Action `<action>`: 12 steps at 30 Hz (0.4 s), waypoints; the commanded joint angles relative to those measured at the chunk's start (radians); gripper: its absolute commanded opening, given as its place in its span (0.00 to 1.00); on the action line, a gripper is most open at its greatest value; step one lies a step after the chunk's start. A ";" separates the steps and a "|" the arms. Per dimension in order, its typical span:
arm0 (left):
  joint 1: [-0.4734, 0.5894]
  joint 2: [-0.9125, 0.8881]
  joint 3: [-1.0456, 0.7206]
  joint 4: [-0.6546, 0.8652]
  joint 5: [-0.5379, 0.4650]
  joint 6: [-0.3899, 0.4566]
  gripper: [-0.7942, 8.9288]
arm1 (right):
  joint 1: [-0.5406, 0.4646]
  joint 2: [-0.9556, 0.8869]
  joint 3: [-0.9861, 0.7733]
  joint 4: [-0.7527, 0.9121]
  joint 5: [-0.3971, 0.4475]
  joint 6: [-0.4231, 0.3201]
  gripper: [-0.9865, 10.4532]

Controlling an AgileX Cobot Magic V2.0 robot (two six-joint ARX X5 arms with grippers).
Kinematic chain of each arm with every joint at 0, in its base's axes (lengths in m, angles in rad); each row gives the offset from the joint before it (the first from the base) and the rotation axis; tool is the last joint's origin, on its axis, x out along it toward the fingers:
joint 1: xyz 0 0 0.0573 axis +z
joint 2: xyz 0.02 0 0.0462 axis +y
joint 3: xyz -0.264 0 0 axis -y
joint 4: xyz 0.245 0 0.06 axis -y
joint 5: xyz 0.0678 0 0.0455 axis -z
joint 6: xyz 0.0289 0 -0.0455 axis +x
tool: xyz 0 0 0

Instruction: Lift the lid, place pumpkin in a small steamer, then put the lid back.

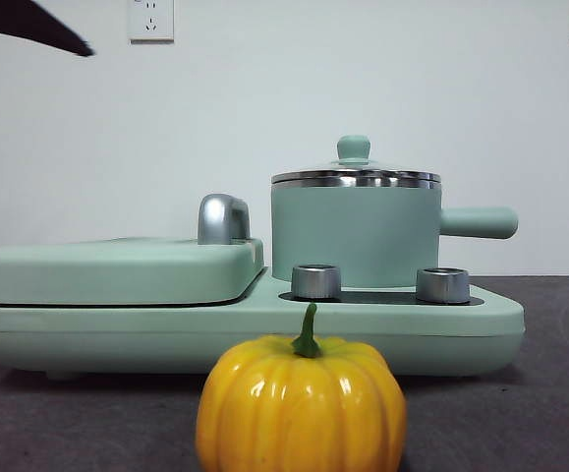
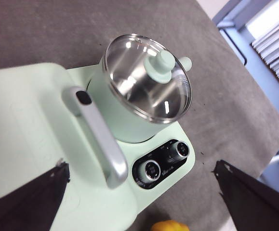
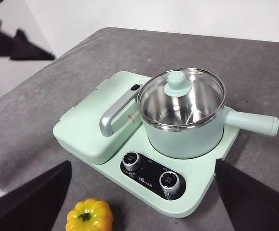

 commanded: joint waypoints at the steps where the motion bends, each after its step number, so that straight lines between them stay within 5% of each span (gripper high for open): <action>1: -0.025 0.119 0.140 -0.050 -0.019 0.061 0.59 | 0.005 0.005 0.015 0.008 -0.001 0.014 0.50; 12: -0.151 0.537 0.668 -0.300 -0.193 0.152 0.59 | 0.005 0.005 0.015 0.002 -0.001 0.018 0.50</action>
